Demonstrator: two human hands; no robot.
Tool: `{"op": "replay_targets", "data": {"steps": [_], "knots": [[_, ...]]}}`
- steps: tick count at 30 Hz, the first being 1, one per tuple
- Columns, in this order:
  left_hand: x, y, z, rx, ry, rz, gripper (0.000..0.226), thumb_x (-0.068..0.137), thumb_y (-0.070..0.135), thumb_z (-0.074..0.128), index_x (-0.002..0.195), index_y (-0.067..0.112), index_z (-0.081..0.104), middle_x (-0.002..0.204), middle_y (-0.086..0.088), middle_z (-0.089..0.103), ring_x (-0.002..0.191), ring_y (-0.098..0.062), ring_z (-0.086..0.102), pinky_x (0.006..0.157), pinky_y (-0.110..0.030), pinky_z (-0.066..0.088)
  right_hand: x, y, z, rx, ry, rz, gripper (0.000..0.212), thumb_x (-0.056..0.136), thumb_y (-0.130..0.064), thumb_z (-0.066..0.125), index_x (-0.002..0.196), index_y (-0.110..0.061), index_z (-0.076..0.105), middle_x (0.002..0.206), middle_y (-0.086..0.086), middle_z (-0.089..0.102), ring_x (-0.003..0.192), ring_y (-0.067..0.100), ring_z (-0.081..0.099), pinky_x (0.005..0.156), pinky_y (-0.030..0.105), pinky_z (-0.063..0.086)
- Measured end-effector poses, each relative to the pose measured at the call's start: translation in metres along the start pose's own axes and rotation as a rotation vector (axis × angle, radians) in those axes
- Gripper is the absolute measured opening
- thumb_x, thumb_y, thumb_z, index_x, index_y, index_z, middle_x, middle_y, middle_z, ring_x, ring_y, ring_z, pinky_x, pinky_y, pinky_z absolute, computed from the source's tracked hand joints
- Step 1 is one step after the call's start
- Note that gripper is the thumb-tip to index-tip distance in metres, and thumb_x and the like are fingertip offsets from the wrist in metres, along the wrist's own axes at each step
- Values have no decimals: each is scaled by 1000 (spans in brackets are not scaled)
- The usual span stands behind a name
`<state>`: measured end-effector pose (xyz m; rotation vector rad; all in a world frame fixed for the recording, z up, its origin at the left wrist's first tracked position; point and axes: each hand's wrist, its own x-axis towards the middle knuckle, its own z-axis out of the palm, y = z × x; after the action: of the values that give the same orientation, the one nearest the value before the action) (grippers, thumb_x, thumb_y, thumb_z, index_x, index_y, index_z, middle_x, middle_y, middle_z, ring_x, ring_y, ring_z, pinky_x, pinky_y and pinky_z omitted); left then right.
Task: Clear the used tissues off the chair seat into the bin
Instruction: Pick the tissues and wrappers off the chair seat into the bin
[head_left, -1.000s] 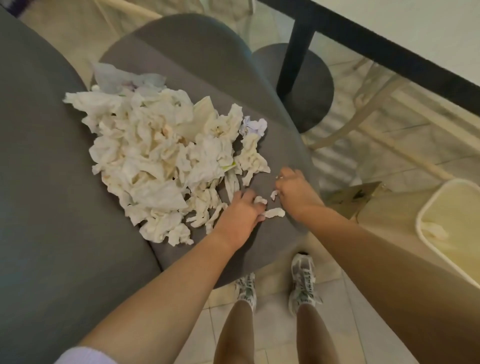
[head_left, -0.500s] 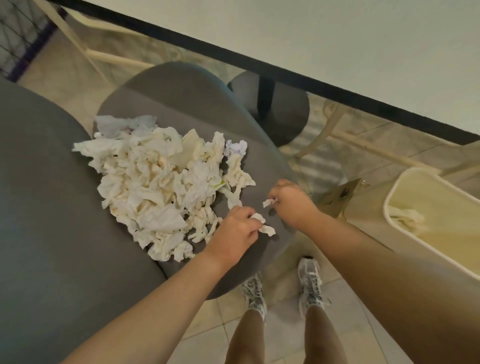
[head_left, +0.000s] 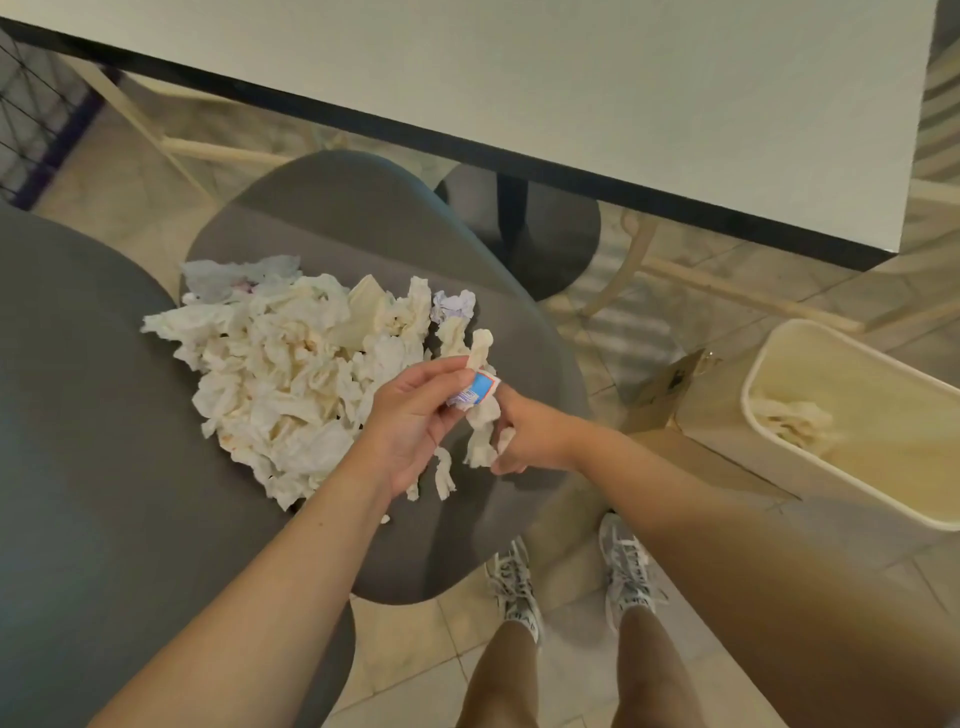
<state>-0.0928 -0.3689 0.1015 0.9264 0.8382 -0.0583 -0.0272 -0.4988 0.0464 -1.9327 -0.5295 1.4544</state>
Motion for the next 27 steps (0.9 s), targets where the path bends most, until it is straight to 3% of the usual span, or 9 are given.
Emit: {"op": "replay_targets", "data": {"steps": [2,5,8,10,13,16,19,24,27], "knots": [[4,2,-2,15,-10,-7,14,83,-5,57,85,7,65,72,-3,72,69,-10,68,62,-18,54,4,-3,5,105,-29,15,80,79,5,64,143,-22,23,93,13,51,74,20,54,64,28,52],[8,4,-6,27,-8,2,14,83,-4,58,85,8,65,72,-3,72,69,-9,67,64,-18,54,7,-2,10,82,-38,26,33,84,0,59,117,-5,56,95,15,58,80,21,54,65,25,50],[11,4,-12,122,12,67,15,81,-3,62,83,12,68,73,-1,71,70,-8,66,66,-17,53,8,7,9,-91,87,35,4,84,-9,61,88,-10,61,94,12,54,81,22,52,67,27,41],[10,1,-17,330,39,168,17,78,2,69,79,19,72,74,1,70,70,-8,63,70,-17,50,7,15,3,-209,231,30,12,83,-13,64,93,-7,62,105,10,43,92,23,49,78,24,36],[6,-4,-14,672,-5,339,17,75,6,73,78,23,73,84,5,65,79,1,59,75,-12,46,-6,23,-9,-307,374,-34,31,82,-11,64,111,-1,63,124,12,49,114,26,49,91,23,34],[3,-8,1,910,-130,530,18,76,3,72,82,20,73,91,11,59,87,7,56,75,-7,41,-25,30,-21,-370,469,-89,24,82,-8,62,105,-1,66,111,16,59,106,30,55,85,28,37],[7,-11,17,1192,-316,796,12,80,6,69,88,13,74,93,2,61,89,-8,56,78,-14,42,-48,38,-32,-365,529,-151,20,85,-5,57,102,-1,67,103,18,61,99,32,57,80,28,38],[13,-26,72,1568,-577,1224,20,89,14,51,91,5,68,97,-11,62,93,-24,52,77,-30,46,-100,70,-61,-399,709,-264,26,84,2,53,108,1,63,107,20,61,101,32,54,89,36,42],[16,-43,115,1695,-691,1336,16,89,11,50,95,2,63,105,-15,60,101,-30,51,72,-40,53,-132,98,-81,-444,872,-310,23,79,-4,48,97,2,62,89,20,62,87,20,47,76,23,39]]}}
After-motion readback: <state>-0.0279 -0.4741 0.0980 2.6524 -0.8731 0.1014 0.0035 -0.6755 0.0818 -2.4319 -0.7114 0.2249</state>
